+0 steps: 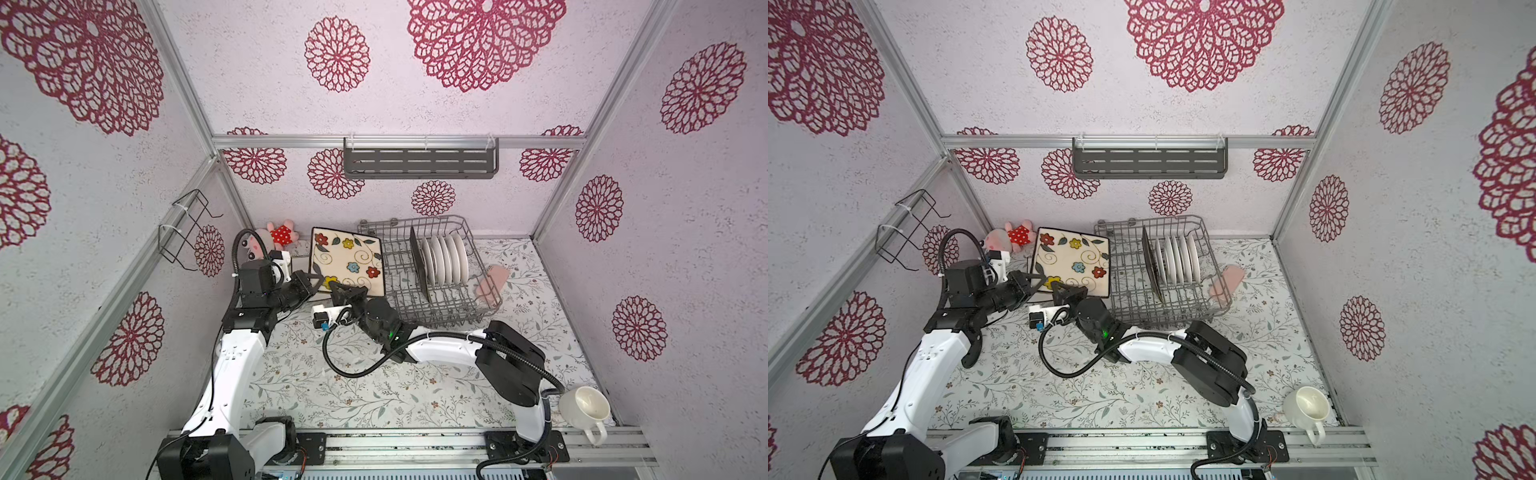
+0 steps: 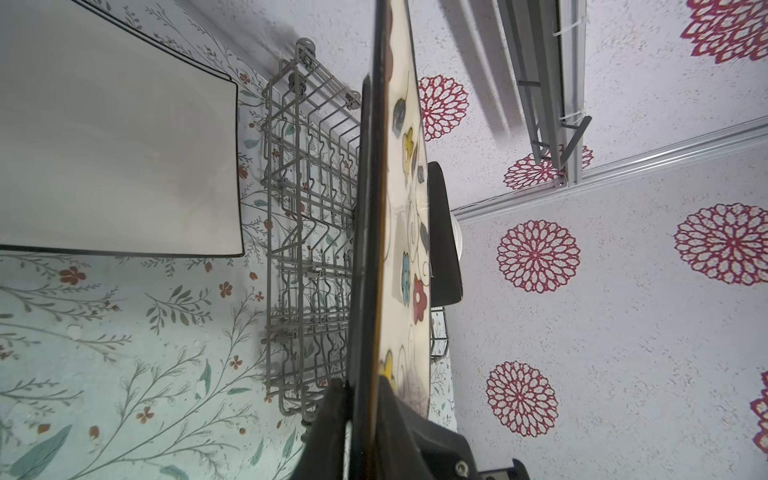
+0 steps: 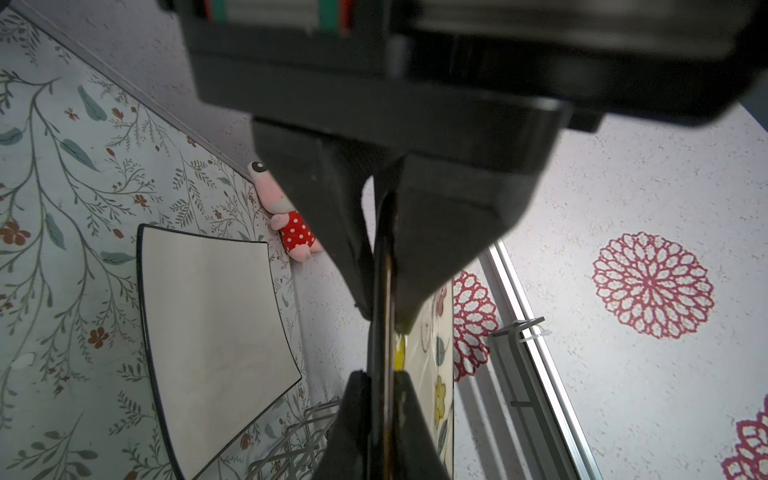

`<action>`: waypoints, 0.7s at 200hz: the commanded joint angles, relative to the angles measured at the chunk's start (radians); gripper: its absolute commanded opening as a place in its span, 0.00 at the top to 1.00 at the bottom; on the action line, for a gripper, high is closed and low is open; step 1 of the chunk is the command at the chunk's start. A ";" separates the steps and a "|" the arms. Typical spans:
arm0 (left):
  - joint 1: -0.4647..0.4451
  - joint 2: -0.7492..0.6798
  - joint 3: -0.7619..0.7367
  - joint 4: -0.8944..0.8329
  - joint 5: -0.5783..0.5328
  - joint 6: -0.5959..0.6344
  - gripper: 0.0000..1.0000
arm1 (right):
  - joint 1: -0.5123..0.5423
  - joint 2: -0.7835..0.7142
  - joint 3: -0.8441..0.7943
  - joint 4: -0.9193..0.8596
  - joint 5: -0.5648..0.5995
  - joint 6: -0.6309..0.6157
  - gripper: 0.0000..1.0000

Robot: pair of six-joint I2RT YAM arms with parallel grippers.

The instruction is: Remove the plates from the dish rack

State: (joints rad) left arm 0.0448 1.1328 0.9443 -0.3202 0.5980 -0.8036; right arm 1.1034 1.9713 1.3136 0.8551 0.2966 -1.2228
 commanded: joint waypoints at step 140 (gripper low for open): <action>0.004 -0.092 -0.076 0.205 -0.055 -0.060 1.00 | 0.009 0.009 0.111 0.297 0.031 -0.086 0.93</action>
State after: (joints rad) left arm 0.0471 1.0710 0.8684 -0.2111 0.5350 -0.8501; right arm 1.1080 2.0216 1.3506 0.9184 0.3115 -1.2755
